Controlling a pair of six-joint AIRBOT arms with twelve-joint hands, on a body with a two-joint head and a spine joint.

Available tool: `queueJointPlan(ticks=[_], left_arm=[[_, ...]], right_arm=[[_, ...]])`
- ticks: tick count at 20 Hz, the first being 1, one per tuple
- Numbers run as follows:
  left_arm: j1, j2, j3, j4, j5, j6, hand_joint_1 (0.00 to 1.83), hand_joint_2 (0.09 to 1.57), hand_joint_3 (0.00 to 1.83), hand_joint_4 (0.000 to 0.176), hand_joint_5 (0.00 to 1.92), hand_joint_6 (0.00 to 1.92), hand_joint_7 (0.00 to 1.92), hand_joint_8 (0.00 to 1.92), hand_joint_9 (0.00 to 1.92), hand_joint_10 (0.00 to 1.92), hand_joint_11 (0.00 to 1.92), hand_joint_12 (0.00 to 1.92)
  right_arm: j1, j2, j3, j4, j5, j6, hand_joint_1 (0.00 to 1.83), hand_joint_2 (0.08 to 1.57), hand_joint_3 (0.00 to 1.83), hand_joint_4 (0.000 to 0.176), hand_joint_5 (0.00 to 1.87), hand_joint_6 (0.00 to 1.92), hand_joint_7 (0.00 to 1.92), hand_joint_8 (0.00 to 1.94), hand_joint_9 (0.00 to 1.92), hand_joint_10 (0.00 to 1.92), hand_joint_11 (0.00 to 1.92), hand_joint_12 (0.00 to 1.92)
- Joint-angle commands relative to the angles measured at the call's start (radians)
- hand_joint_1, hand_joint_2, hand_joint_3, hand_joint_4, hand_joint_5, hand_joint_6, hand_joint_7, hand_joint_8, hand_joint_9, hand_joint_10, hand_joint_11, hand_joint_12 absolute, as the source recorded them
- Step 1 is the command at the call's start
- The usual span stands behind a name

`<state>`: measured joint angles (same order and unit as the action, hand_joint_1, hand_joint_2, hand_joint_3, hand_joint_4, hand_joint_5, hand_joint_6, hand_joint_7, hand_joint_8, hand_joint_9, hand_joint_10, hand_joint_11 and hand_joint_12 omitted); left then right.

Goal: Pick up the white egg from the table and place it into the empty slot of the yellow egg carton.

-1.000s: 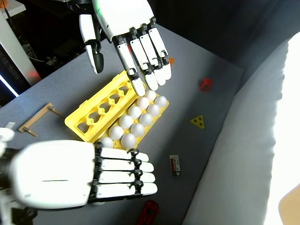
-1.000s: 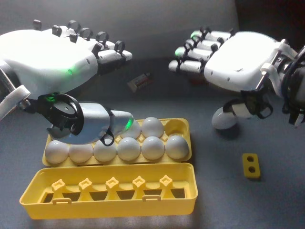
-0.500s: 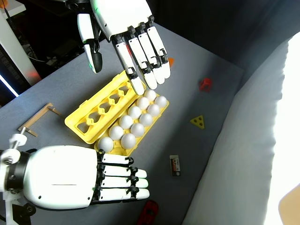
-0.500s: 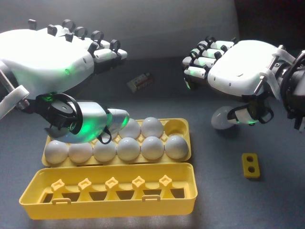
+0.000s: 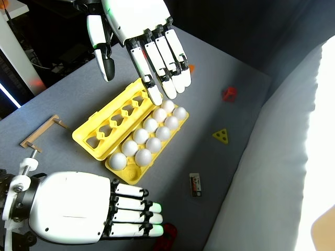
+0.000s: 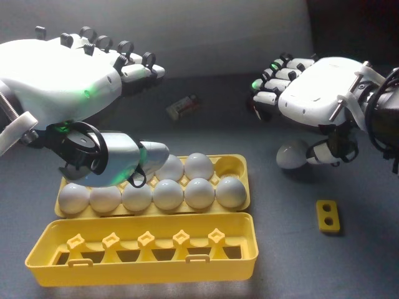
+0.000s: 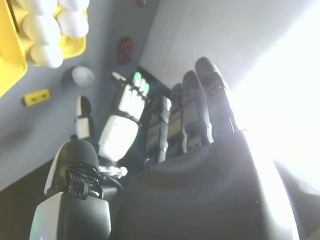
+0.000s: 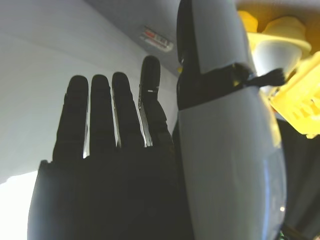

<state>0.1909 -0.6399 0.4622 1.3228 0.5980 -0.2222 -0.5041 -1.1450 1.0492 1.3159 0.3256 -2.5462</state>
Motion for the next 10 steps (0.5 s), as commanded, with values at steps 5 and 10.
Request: queueJointPlan(ticks=[5,10], left_arm=[[-0.018,0.003,0.004,0.061,-0.002,0.002,0.13,1.29,0.00,0.041,0.11,0.00,0.09,0.00,0.11,0.00,0.00,0.57],[-0.022,0.003,0.002,0.057,0.004,0.002,0.13,1.29,0.00,0.041,0.11,0.00,0.09,0.00,0.12,0.00,0.00,0.57]], right_arm=[[0.006,-0.015,0.010,0.031,0.064,-0.039,1.23,0.98,0.01,0.013,0.10,1.10,0.05,0.00,0.03,0.01,0.00,0.00],[0.004,-0.026,0.021,0.110,0.064,-0.096,1.23,0.98,0.01,0.013,0.10,1.10,0.05,0.00,0.04,0.01,0.00,0.00]])
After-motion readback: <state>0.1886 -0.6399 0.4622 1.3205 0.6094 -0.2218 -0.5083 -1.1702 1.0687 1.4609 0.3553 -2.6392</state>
